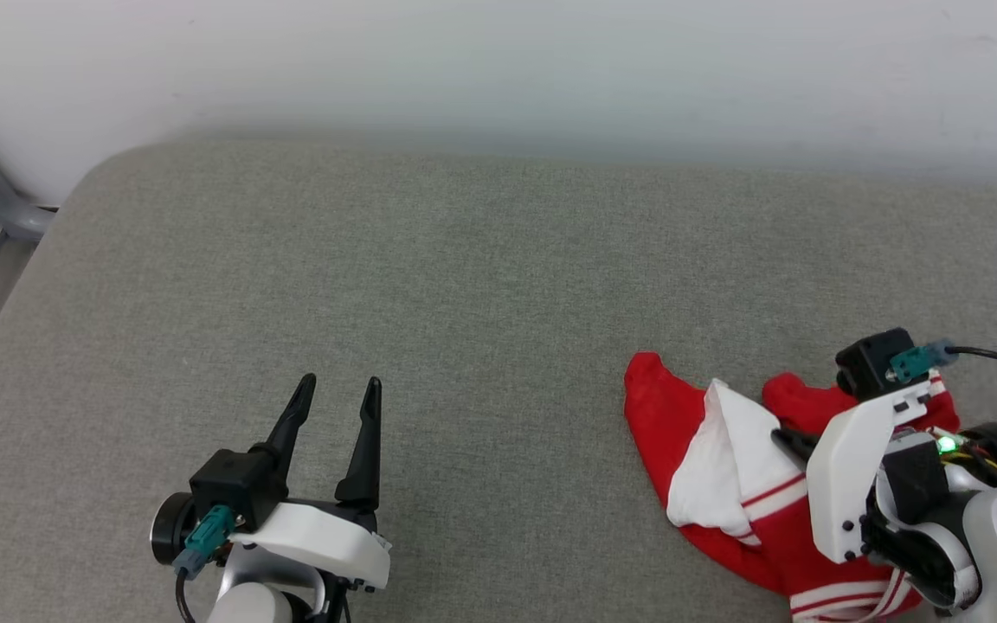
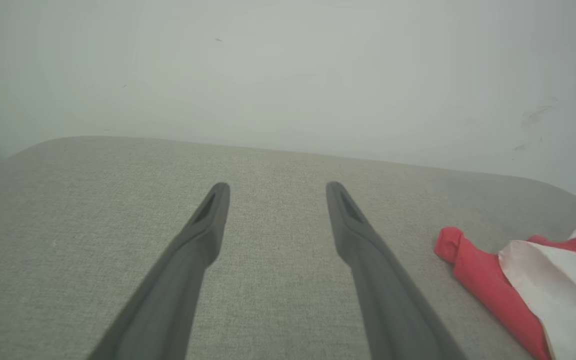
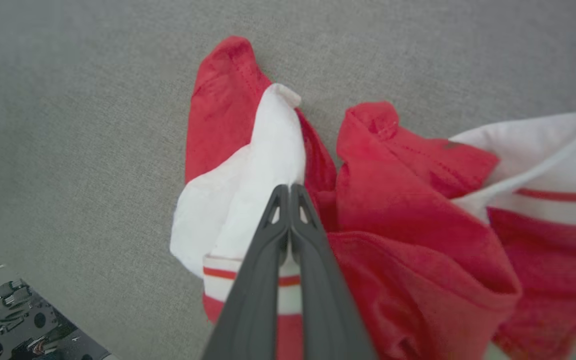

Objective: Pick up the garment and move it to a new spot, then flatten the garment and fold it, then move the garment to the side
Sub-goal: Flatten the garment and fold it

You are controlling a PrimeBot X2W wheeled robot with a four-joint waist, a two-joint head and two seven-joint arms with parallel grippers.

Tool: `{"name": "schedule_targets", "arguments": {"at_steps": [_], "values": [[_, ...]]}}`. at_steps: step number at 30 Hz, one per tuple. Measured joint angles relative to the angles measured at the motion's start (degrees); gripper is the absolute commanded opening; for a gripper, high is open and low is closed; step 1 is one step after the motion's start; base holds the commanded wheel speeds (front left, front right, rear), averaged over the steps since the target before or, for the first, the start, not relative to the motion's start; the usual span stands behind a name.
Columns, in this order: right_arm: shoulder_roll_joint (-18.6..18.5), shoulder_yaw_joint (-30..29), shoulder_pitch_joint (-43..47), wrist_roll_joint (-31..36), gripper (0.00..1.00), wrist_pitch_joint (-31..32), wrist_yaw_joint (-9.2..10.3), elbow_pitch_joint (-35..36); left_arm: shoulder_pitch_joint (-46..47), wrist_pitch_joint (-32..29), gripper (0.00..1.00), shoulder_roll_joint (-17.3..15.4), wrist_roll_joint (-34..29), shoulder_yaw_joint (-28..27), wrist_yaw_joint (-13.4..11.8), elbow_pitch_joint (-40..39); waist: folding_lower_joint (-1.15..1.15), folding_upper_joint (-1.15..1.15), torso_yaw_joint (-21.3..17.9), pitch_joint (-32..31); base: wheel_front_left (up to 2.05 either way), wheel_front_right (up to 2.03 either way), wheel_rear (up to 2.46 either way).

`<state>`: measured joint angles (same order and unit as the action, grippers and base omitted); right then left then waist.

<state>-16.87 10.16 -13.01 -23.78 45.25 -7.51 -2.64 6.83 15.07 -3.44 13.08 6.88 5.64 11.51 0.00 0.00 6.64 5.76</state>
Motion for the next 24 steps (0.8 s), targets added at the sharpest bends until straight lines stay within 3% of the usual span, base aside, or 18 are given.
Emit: {"name": "schedule_targets", "arguments": {"at_steps": [5,11,17,24], "values": [[2.19,0.70,-3.36,-0.54,0.00,-6.81,0.01,0.75,-0.02,0.00,1.00,0.08,-0.33,-0.07,0.20,0.22,0.00,0.00,-0.61,-1.14,0.00,0.00,0.00],[9.31,3.15,-8.76,-0.97,0.00,-16.12,0.01,-0.83,-0.04,0.00,1.00,0.04,-0.75,-0.13,0.41,0.40,0.00,0.00,-1.20,-1.95,0.00,0.00,0.00],[13.16,11.48,-10.60,-4.02,0.00,-23.93,0.01,-4.95,-0.01,0.00,1.00,0.07,-0.81,0.40,0.67,0.80,0.00,0.00,-0.35,-1.91,0.00,0.00,0.00],[13.86,22.41,-5.44,-9.55,0.00,-24.97,0.01,-13.77,-0.06,0.00,1.00,0.11,-0.71,0.87,0.70,1.19,0.00,0.00,0.90,-1.42,0.00,0.00,0.00]]}}
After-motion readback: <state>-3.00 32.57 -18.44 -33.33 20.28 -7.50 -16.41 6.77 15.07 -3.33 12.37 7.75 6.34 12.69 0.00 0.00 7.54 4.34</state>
